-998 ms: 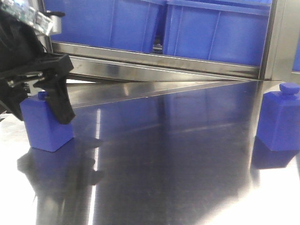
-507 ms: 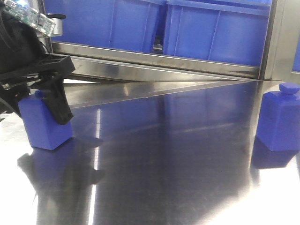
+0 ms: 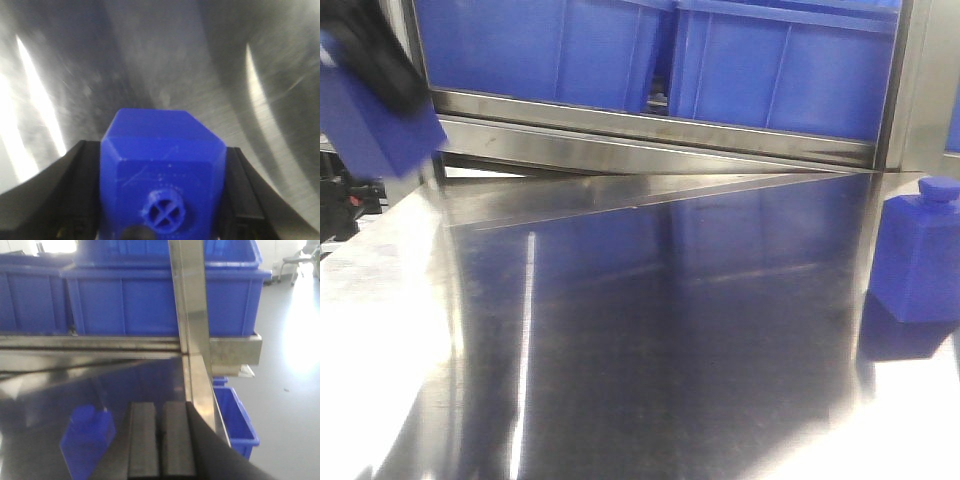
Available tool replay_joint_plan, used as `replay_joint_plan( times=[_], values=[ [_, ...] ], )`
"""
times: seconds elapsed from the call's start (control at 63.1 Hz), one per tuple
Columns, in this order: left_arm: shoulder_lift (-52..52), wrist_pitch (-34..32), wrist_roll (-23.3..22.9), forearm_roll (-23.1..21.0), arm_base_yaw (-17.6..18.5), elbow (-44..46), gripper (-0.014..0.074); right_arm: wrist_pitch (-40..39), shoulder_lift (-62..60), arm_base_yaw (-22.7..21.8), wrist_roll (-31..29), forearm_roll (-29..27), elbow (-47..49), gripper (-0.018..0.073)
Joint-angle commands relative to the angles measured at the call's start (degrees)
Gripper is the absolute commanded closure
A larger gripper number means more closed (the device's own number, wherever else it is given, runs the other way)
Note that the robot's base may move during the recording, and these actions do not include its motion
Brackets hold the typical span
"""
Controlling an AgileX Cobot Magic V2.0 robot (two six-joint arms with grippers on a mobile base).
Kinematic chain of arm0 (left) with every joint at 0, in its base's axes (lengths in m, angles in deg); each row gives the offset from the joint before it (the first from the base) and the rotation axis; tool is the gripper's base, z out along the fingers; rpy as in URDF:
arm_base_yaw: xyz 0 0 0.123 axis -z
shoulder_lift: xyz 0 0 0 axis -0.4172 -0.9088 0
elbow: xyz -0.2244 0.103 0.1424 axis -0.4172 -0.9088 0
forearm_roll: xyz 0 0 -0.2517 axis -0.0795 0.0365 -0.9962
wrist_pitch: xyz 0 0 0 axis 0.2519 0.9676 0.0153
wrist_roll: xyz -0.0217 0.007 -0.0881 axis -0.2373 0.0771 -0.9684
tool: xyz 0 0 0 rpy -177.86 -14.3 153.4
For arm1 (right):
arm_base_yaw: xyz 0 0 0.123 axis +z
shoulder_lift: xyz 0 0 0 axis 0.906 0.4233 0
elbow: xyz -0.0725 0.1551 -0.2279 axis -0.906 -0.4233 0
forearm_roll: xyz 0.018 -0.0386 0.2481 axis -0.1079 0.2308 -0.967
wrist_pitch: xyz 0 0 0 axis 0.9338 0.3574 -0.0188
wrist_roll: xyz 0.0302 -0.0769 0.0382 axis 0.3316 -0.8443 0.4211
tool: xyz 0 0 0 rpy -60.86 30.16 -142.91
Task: Pick and sort blue part to right shelf
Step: 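Grasp the other blue part with the right gripper and lift it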
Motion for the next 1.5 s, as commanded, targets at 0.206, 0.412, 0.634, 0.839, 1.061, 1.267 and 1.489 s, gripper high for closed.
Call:
replay_joint_plan(
  times=[0.206,0.412,0.634,0.839,1.061,1.267,1.489],
  values=[
    [19.98,-9.28,-0.54,1.43,0.32,-8.13,0.0290,5.36,9.13,0.86,-0.49,0.48,16.46,0.0104],
    [28.92,-11.57,-0.54,1.43,0.32,-13.85,0.0290,17.58,19.09,4.44,-0.60,-0.10,28.08,0.0010],
    [33.85,-11.35,-0.54,1.43,0.32,-17.21,0.0291,37.44,35.45,13.43,-5.59,-0.56,45.01,0.0010],
    [33.99,-10.87,-0.54,1.43,0.32,-17.28,0.0291,51.80,54.07,17.05,-4.57,-0.45,59.14,0.0010],
    [33.99,-10.87,-0.54,1.33,0.32,-17.28,0.0291,58.22,71.79,17.05,0.06,2.24,68.41,0.0010],
    [33.99,-10.73,-0.54,1.33,0.32,-17.28,0.0291,58.66,82.45,17.05,2.76,3.20,69.94,0.0010],
    [33.99,-10.70,-0.54,1.33,0.32,-17.28,0.0291,57.62,88.52,17.05,7.61,9.95,69.94,0.0010]
  ],
)
